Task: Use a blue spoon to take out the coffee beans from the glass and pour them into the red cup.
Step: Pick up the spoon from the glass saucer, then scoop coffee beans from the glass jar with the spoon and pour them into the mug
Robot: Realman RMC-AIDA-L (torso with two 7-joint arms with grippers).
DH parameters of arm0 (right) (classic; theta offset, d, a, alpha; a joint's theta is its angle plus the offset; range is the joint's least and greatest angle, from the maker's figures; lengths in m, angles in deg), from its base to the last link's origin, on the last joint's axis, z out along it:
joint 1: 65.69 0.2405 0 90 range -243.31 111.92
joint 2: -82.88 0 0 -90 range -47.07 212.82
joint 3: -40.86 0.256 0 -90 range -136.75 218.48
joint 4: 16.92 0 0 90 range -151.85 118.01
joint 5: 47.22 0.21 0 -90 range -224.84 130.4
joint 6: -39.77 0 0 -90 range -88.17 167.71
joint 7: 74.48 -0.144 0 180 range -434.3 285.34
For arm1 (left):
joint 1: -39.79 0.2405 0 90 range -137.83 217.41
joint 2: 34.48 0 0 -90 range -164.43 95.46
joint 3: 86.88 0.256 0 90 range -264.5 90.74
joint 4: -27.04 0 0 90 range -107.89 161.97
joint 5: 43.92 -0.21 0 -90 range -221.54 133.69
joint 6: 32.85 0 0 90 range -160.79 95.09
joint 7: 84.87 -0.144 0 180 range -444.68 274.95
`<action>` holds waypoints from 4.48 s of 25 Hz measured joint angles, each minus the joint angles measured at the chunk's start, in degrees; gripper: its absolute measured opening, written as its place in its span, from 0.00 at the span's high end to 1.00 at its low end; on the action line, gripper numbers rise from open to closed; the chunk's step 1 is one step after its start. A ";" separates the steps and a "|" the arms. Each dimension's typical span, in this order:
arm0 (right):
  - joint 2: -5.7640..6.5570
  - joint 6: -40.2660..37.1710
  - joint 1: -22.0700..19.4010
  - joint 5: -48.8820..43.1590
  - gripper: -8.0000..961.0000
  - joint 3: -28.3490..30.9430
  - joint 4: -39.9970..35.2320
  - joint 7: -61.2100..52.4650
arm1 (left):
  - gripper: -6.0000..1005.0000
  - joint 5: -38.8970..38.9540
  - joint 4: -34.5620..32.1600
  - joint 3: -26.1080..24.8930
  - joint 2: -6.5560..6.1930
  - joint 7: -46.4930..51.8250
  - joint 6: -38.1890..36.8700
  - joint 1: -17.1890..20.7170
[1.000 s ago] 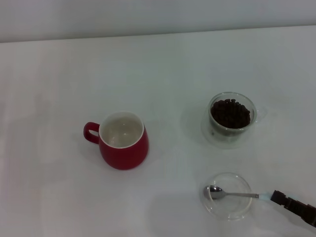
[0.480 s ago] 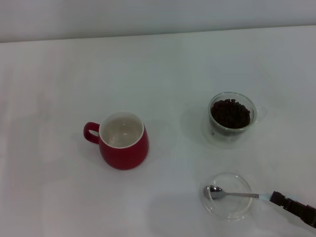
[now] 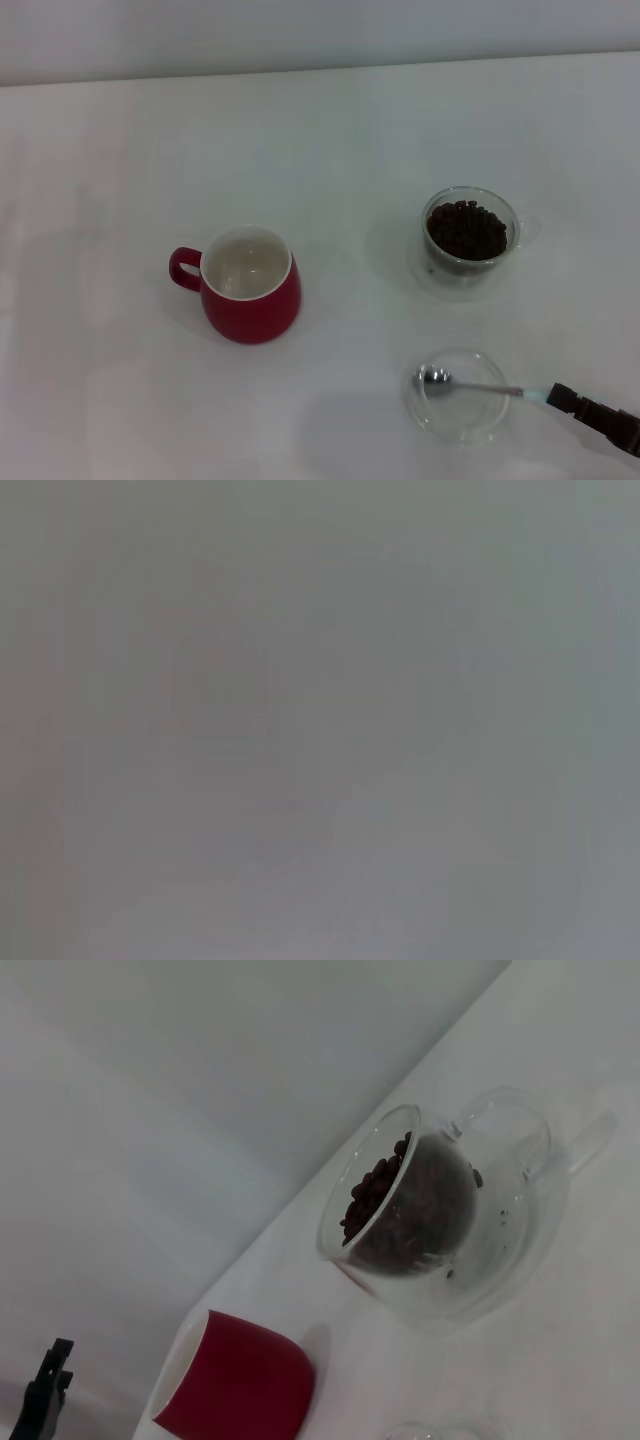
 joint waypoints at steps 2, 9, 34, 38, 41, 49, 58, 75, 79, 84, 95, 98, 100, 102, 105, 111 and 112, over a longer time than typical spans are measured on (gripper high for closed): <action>0.00 -0.01 0.04 0.00 0.78 0.02 -0.01 0.00 | 0.23 0.08 0.02 0.00 0.00 0.00 0.00 -0.07; -0.01 0.02 0.13 -0.01 0.82 0.06 -0.01 0.00 | 0.22 0.13 0.02 0.00 -0.07 0.00 0.00 -0.23; 0.86 -2.01 0.57 -0.08 0.83 -0.52 0.71 -0.53 | 0.23 0.14 0.02 0.00 0.00 0.00 0.18 -0.21; 1.10 -2.14 0.49 0.13 0.83 -0.39 0.71 -0.53 | 0.22 0.14 -0.11 0.00 0.00 0.00 0.17 -0.14; 1.33 -2.35 0.49 0.27 0.83 -0.23 0.71 -0.66 | 0.22 0.14 -0.15 0.00 0.00 0.00 0.18 -0.06; 2.17 -2.59 0.63 1.03 0.84 -0.13 0.80 -1.68 | 0.23 0.14 -0.36 0.00 0.07 -0.06 0.17 -0.01; 3.27 -5.49 0.67 1.40 0.84 -0.07 1.52 -2.72 | 0.22 0.22 -0.50 0.00 0.09 -0.09 0.17 -0.10; 5.06 -17.70 5.80 12.65 0.84 0.54 3.79 -2.41 | 0.22 0.23 -0.51 0.00 0.06 -0.09 0.17 -0.22; 5.15 -16.99 10.60 13.71 0.84 0.32 7.40 -1.93 | 0.22 0.23 -0.51 0.00 0.01 -0.09 0.17 -0.14; 5.24 -16.35 15.95 14.43 0.84 0.12 11.76 -0.26 | 0.22 0.21 -0.44 0.00 0.00 -0.09 0.17 0.11; 7.35 -12.37 20.52 14.76 0.84 -3.74 13.45 7.33 | 0.22 -0.07 -0.07 0.03 -0.09 -0.01 0.86 -0.02; 7.37 -12.57 20.42 14.80 0.84 -4.28 13.47 8.48 | 0.22 0.03 -0.07 0.01 -0.05 0.00 0.88 -0.07; 7.37 -12.79 20.16 14.82 0.84 -4.36 13.82 9.02 | 0.22 0.09 -0.12 0.00 -0.05 0.00 0.88 -0.14; 7.37 -12.99 20.12 14.83 0.84 -4.37 13.95 9.06 | 0.22 0.13 -0.18 0.00 -0.06 0.00 0.88 -0.19; 7.09 -14.07 20.05 14.94 0.84 -4.40 14.15 9.72 | 0.22 0.18 -0.25 0.00 -0.07 0.00 0.88 -0.25; 6.69 -14.08 20.73 15.39 0.84 -4.43 14.15 10.81 | 0.22 0.22 -0.49 0.00 -0.09 0.01 0.88 -0.35; 6.68 -13.98 20.91 15.39 0.84 -4.43 14.15 10.98 | 0.22 0.23 -0.50 0.00 -0.09 0.01 0.88 -0.35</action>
